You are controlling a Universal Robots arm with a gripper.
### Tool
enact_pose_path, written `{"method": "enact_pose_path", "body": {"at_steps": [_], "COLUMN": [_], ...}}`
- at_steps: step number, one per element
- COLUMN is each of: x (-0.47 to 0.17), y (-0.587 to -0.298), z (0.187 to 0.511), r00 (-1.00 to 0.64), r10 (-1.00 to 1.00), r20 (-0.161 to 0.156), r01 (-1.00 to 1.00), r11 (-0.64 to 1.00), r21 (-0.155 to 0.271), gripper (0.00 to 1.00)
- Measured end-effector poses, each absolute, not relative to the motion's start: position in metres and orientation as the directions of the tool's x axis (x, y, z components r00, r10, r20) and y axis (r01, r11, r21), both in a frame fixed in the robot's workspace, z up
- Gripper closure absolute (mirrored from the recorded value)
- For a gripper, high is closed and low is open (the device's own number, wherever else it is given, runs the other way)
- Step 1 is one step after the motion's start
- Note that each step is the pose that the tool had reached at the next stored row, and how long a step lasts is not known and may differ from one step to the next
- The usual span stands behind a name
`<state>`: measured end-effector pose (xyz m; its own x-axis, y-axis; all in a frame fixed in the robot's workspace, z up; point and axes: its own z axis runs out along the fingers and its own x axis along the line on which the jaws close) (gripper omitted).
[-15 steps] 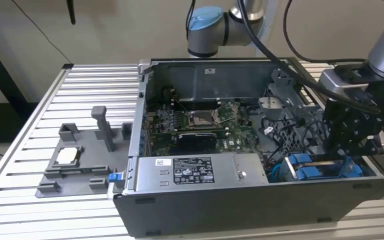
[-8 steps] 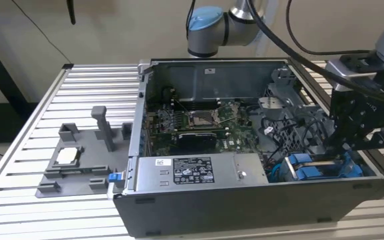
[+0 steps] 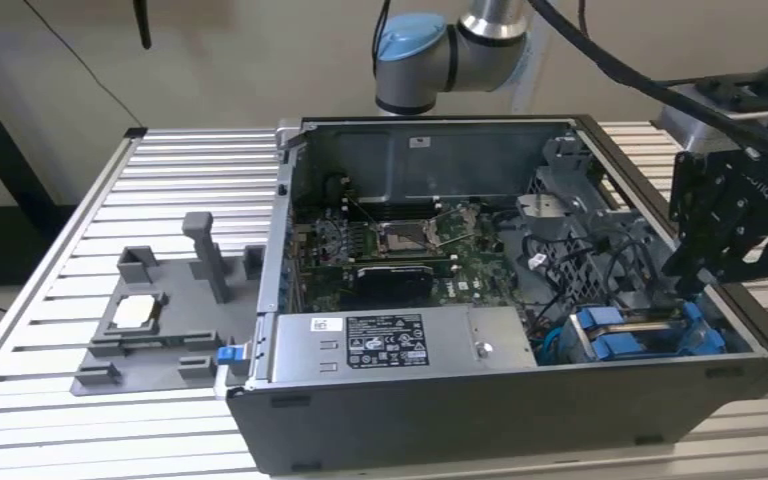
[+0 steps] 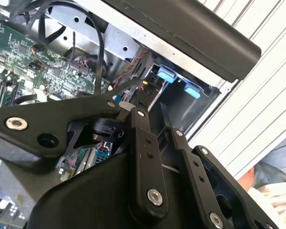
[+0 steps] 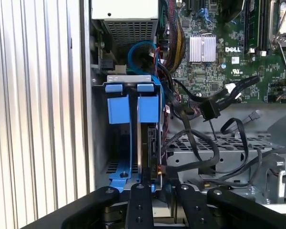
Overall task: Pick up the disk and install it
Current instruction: 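Pick up the disk, then insert the disk into the insertion slot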
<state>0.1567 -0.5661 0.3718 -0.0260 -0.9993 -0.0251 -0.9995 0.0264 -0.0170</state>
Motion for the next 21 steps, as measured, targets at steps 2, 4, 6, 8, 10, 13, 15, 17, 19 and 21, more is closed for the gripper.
{"method": "enact_pose_path", "body": {"at_steps": [2, 4, 6, 8, 10, 13, 15, 17, 19, 21], "x": [0.156, 0.155, 0.155, 0.155, 0.155, 0.153, 0.149, 0.145, 0.141, 0.138], "y": [-0.566, -0.566, -0.566, -0.566, -0.566, -0.566, -0.565, -0.564, -0.563, -0.561], "z": [0.376, 0.379, 0.379, 0.379, 0.379, 0.379, 0.379, 0.379, 0.380, 0.380], "r00": [-0.026, -0.026, -0.026, -0.026, -0.026, -0.026, -0.027, -0.028, -0.029, -0.030], "r10": [-0.999, -0.999, -0.999, -0.999, -0.999, -0.999, -0.999, -0.999, -0.999, -0.999], "r20": [-0.025, -0.025, -0.025, -0.025, -0.025, -0.025, -0.025, -0.025, -0.026, -0.026], "r01": [-0.999, -0.999, -0.999, -0.999, -0.999, -0.999, -0.999, -0.999, -0.999, -0.999], "r11": [0.026, 0.026, 0.026, 0.026, 0.026, 0.027, 0.027, 0.028, 0.029, 0.031], "r21": [-0.018, -0.019, -0.020, -0.020, -0.020, -0.020, -0.021, -0.023, -0.026, -0.029], "gripper": [0.73, 0.73, 0.73, 0.73, 0.73, 0.73, 0.73, 0.73, 0.73, 0.73]}}
